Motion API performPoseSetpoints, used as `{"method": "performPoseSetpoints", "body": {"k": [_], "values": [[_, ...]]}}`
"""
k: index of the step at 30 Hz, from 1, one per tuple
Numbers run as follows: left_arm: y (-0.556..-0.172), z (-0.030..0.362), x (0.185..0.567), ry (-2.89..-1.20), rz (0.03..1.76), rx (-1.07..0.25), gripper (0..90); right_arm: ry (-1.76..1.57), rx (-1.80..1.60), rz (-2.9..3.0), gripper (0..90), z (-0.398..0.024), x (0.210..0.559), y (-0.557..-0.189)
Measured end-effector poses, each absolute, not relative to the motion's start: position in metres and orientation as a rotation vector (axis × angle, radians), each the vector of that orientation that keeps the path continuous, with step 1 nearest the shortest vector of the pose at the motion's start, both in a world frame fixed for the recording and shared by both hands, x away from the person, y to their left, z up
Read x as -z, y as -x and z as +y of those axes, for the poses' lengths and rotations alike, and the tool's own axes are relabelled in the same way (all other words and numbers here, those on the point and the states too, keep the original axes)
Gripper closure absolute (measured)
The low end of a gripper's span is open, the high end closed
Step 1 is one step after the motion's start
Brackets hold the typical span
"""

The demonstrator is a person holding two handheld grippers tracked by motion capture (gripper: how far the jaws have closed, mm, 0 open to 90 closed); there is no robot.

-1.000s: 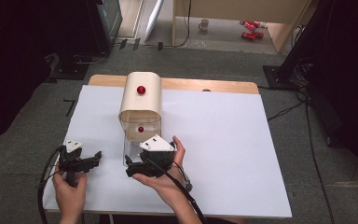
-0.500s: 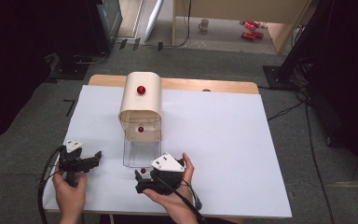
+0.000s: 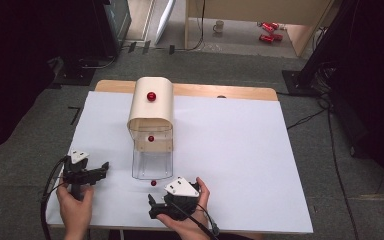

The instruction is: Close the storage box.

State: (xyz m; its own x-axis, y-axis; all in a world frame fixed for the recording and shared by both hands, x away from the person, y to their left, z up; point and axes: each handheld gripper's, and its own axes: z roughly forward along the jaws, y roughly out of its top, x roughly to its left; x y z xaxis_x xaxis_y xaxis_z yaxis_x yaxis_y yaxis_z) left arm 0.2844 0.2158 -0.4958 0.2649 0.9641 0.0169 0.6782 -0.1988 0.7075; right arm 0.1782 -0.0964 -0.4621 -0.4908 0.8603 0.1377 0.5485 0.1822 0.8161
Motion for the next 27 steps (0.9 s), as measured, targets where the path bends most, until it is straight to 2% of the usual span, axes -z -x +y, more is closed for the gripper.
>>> {"method": "performPoseSetpoints", "body": {"k": [6, 9, 14, 16, 17, 18, 19, 27], "values": [[-0.284, 0.216, 0.496, -1.955, 1.48, -0.633, 14.1, -1.331, -1.214, 2.128, 2.3, -0.091, 0.471, -0.178], [-0.284, 0.216, 0.496, -1.955, 1.48, -0.633, 14.1, -1.348, -1.22, 2.114, 7.1, -0.09, 0.476, -0.179], [-0.284, 0.216, 0.496, -1.955, 1.48, -0.633, 14.1, -1.35, -1.218, 2.116, 16.7, -0.084, 0.482, -0.18], [-0.284, 0.216, 0.496, -1.955, 1.48, -0.633, 14.1, -1.355, -1.22, 2.116, 22.3, -0.082, 0.484, -0.181], [-0.284, 0.216, 0.496, -1.955, 1.48, -0.633, 14.1, -1.354, -1.224, 2.115, 27.9, -0.08, 0.486, -0.182], [-0.284, 0.216, 0.496, -1.955, 1.48, -0.633, 14.1, -1.354, -1.224, 2.115, 27.9, -0.08, 0.486, -0.182], [-0.284, 0.216, 0.496, -1.956, 1.48, -0.633, 14.1, -1.355, -1.214, 2.112, 34.3, -0.077, 0.487, -0.182], [-0.284, 0.216, 0.496, -1.955, 1.48, -0.633, 14.1, -1.37, -1.211, 2.096, 48.0, -0.075, 0.492, -0.186]]}}
